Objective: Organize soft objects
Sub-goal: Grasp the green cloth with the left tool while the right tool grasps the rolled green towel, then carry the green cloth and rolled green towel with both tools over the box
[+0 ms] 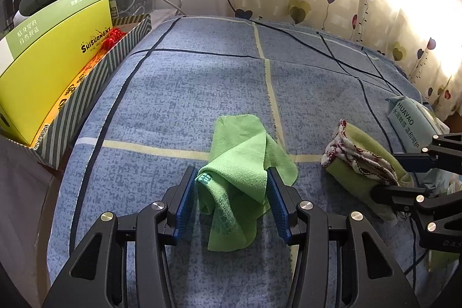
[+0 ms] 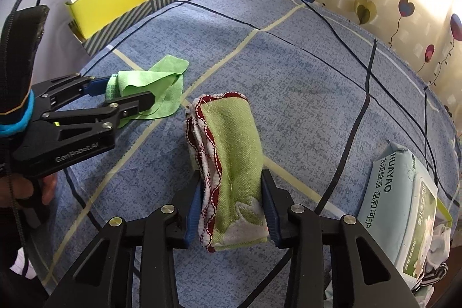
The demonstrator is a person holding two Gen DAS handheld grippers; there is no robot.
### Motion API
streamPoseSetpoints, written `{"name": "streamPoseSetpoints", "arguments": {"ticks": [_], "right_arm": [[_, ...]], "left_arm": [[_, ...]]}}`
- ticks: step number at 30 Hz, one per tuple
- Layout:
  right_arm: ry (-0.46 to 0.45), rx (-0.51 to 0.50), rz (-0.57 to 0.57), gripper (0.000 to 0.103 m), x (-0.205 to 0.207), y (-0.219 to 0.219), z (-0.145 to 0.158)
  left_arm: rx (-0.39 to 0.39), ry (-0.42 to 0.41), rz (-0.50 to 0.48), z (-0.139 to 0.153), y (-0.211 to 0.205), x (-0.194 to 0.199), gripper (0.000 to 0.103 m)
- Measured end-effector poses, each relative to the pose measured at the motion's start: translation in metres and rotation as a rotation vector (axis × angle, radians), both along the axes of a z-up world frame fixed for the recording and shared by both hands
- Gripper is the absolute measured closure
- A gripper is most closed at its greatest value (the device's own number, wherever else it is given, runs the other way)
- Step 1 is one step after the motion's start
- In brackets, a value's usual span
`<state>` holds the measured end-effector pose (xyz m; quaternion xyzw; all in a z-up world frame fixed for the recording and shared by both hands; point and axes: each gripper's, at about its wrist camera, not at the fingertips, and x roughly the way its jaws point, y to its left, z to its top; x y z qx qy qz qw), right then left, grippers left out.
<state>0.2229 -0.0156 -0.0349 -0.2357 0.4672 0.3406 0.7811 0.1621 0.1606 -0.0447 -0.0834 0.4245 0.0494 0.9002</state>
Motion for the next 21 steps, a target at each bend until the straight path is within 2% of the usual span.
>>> {"name": "streamPoseSetpoints", "arguments": {"ticks": [1, 4, 7, 13, 21], "right_arm": [[-0.003, 0.000, 0.000, 0.068, -0.001, -0.001, 0.000], [-0.006, 0.008, 0.000, 0.068, -0.005, -0.003, 0.002], [-0.011, 0.023, -0.006, 0.069, -0.008, -0.007, 0.006], [-0.031, 0.053, -0.014, 0.069, -0.014, -0.016, 0.016], [-0.054, 0.123, -0.019, 0.069, -0.028, -0.027, 0.034]], "left_arm": [[0.017, 0.003, 0.004, 0.000, -0.002, 0.000, 0.077], [0.026, 0.007, 0.007, 0.000, -0.002, -0.002, 0.089], [0.024, 0.008, 0.009, 0.003, -0.002, -0.006, 0.093], [0.035, 0.005, 0.024, 0.012, -0.008, -0.018, 0.094], [0.033, -0.049, 0.044, 0.040, -0.016, -0.041, 0.094]]}}
